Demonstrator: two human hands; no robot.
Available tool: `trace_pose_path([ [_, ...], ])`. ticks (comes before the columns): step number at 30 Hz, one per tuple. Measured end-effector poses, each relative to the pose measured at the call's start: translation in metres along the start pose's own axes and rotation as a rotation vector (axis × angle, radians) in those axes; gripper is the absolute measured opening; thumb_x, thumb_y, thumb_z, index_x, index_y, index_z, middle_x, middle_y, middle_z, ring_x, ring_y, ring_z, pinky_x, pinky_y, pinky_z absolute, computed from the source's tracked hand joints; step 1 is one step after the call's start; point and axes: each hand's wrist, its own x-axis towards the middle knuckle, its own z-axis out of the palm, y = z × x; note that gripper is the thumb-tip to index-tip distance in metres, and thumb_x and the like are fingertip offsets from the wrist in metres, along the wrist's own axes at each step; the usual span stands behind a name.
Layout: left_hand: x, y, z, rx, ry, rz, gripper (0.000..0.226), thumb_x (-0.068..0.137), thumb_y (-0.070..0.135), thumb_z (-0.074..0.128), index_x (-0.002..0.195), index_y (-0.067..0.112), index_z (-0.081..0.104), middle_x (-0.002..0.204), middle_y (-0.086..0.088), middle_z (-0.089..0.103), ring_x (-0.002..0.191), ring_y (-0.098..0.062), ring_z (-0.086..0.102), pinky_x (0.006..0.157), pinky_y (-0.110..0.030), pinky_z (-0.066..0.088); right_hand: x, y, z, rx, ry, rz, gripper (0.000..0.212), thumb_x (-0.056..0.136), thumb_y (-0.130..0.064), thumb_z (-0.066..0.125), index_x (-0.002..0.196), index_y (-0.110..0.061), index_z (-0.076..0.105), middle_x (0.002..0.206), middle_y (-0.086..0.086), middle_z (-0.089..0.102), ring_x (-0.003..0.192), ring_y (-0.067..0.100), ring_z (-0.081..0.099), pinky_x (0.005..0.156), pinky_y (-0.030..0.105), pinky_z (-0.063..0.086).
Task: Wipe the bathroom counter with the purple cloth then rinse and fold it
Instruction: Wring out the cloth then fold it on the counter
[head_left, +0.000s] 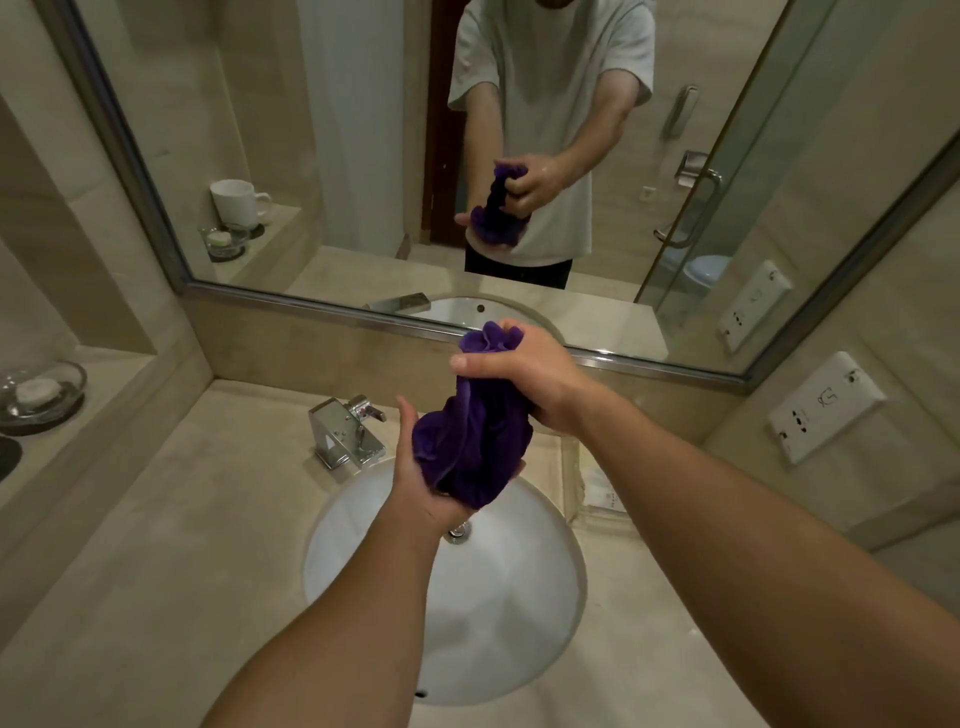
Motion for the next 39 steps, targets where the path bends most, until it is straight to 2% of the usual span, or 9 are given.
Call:
trace_pose_path([
  [5, -0.004, -0.004, 0.007, 0.01, -0.03, -0.043, 0.058, 0.079, 0.053, 0.07, 0.119, 0.01, 0.07, 0.123, -0.016, 0.067, 0.102, -0.036, 0.069, 0.084, -0.047, 0.058, -0.001, -0.009, -0.005, -0.256, 0.11, -0.08, 0.033, 0.071, 0.002, 0.076, 0.099, -0.012, 0.067, 0.085, 0.006, 0.067, 0.074, 0.017, 0.064, 0.07, 0.034, 0.059],
  [10, 0.007, -0.007, 0.019, 0.042, 0.123, 0.035, 0.034, 0.084, 0.033, 0.07, 0.112, 0.013, 0.07, 0.104, -0.011, 0.074, 0.086, -0.028, 0.073, 0.077, -0.035, 0.058, 0.004, -0.009, -0.001, -0.228, 0.129, -0.105, 0.021, 0.072, 0.002, 0.066, 0.088, 0.01, 0.055, 0.07, 0.014, 0.057, 0.065, 0.022, 0.055, 0.061, 0.036, 0.049],
  [15, 0.013, -0.002, 0.032, 0.175, 0.245, 0.188, 0.018, 0.089, 0.03, 0.069, 0.092, 0.013, 0.071, 0.082, -0.006, 0.074, 0.068, -0.021, 0.073, 0.058, -0.028, 0.057, 0.01, 0.008, 0.005, -0.058, 0.349, -0.086, 0.013, 0.07, -0.008, 0.068, 0.073, -0.011, 0.056, 0.062, 0.006, 0.056, 0.06, 0.02, 0.054, 0.058, 0.036, 0.046],
  [20, 0.019, 0.023, 0.036, 1.054, 0.513, 0.732, 0.025, 0.076, 0.029, 0.074, 0.065, 0.011, 0.06, 0.059, 0.002, 0.059, 0.06, -0.02, 0.058, 0.059, -0.036, 0.05, 0.008, 0.039, 0.005, 0.473, 0.544, 0.207, 0.017, 0.077, -0.013, 0.079, 0.086, -0.013, 0.064, 0.076, 0.008, 0.067, 0.068, 0.022, 0.065, 0.072, 0.038, 0.059],
  [26, 0.012, 0.031, 0.048, 1.934, 0.148, 1.295, 0.02, 0.074, 0.039, 0.064, 0.077, 0.019, 0.063, 0.072, 0.006, 0.055, 0.064, -0.019, 0.052, 0.058, -0.03, 0.045, 0.017, 0.051, 0.01, 0.581, 0.375, 0.501, 0.036, 0.08, -0.025, 0.067, 0.112, -0.01, 0.069, 0.102, 0.011, 0.074, 0.085, 0.031, 0.072, 0.067, 0.049, 0.061],
  [30, 0.011, 0.034, 0.036, 2.252, -0.311, 1.563, 0.023, 0.073, 0.038, 0.059, 0.077, 0.016, 0.065, 0.075, -0.001, 0.057, 0.052, -0.025, 0.053, 0.044, -0.031, 0.047, 0.006, 0.052, 0.012, 0.376, 0.201, 0.592, 0.025, 0.1, -0.021, 0.045, 0.084, -0.005, 0.057, 0.055, 0.01, 0.06, 0.044, 0.024, 0.061, 0.035, 0.027, 0.049],
  [33, 0.009, 0.036, 0.026, 2.341, -0.537, 1.58, 0.019, 0.074, 0.036, 0.057, 0.073, 0.018, 0.061, 0.073, -0.002, 0.055, 0.048, -0.026, 0.051, 0.039, -0.027, 0.041, 0.004, 0.057, 0.015, 0.338, 0.112, 0.59, 0.031, 0.104, -0.008, 0.032, 0.078, -0.006, 0.048, 0.068, 0.013, 0.05, 0.055, 0.021, 0.057, 0.037, 0.021, 0.046],
  [35, 0.01, 0.04, 0.022, 2.389, -0.52, 1.518, 0.021, 0.073, 0.038, 0.055, 0.074, 0.018, 0.061, 0.073, -0.002, 0.056, 0.05, -0.026, 0.052, 0.04, -0.029, 0.043, 0.004, 0.06, 0.021, 0.304, 0.12, 0.599, 0.03, 0.103, -0.009, 0.037, 0.076, -0.009, 0.05, 0.069, 0.011, 0.054, 0.059, 0.018, 0.059, 0.05, 0.024, 0.049],
  [39, 0.007, 0.041, 0.028, 2.274, -0.056, 1.01, 0.022, 0.076, 0.043, 0.053, 0.082, 0.022, 0.059, 0.076, 0.008, 0.054, 0.073, -0.025, 0.06, 0.062, -0.037, 0.05, 0.008, 0.062, 0.024, 0.454, 0.202, 0.603, 0.017, 0.093, -0.025, 0.059, 0.088, -0.011, 0.065, 0.062, 0.005, 0.068, 0.057, 0.02, 0.069, 0.052, 0.027, 0.058],
])
